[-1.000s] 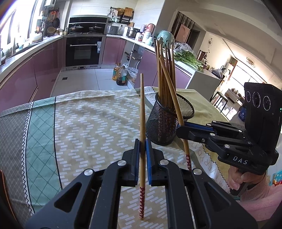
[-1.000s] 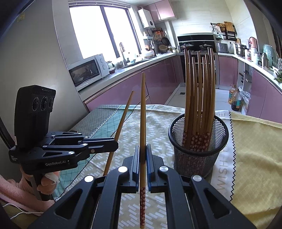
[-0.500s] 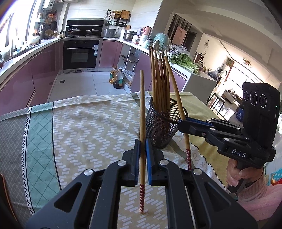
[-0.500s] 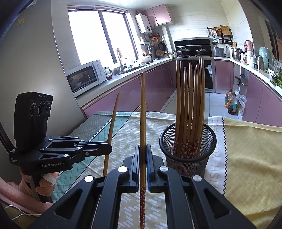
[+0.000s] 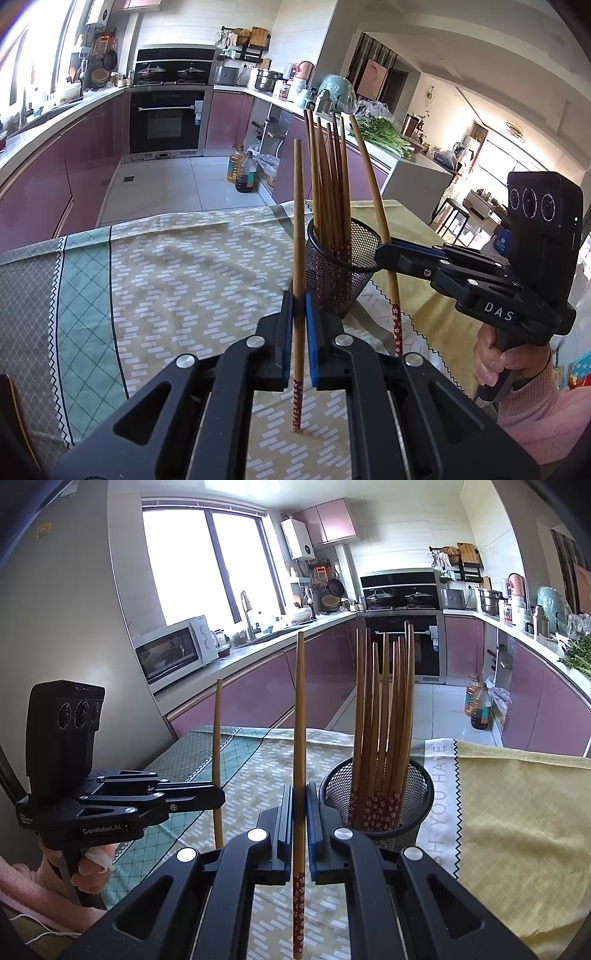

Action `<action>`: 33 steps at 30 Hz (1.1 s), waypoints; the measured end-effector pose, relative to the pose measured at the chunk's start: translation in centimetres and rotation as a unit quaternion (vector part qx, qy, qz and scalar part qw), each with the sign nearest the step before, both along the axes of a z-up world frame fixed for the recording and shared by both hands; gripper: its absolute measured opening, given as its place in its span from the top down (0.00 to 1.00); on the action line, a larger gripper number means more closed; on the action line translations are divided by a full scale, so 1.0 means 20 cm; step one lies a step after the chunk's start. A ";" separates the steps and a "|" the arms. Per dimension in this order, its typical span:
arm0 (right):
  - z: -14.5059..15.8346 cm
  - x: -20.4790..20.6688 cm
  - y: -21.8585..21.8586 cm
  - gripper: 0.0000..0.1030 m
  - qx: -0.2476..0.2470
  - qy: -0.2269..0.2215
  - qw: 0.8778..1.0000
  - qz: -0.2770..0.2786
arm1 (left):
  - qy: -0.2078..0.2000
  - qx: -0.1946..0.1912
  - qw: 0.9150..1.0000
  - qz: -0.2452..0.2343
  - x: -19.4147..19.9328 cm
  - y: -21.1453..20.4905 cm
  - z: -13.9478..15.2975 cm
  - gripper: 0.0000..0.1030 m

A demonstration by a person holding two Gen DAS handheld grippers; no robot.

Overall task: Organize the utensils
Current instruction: 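Carry both upright chopsticks over the black mesh cup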

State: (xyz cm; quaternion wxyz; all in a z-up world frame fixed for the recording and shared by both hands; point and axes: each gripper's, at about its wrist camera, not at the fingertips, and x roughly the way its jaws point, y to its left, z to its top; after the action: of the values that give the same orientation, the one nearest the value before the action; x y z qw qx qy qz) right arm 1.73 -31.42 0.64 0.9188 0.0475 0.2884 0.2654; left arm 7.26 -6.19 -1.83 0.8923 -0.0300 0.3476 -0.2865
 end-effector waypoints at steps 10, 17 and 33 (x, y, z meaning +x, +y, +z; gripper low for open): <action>0.03 0.02 -0.02 0.94 0.002 -0.010 1.000 -0.008 | -0.010 -0.005 1.000 0.000 0.01 -0.01 0.04 0.93; 0.05 0.03 -0.04 0.94 0.007 -0.014 1.000 -0.011 | -0.014 -0.009 1.000 0.000 0.02 -0.02 0.06 0.93; 0.08 0.04 -0.05 0.94 0.007 -0.029 0.999 -0.018 | -0.027 -0.013 1.000 -0.005 0.04 -0.04 0.10 0.93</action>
State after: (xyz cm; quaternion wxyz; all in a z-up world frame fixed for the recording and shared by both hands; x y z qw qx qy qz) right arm 2.61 -32.37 2.31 0.9309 0.0520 0.2591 0.2521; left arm 8.06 -7.07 0.13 0.8993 -0.0321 0.3203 -0.2960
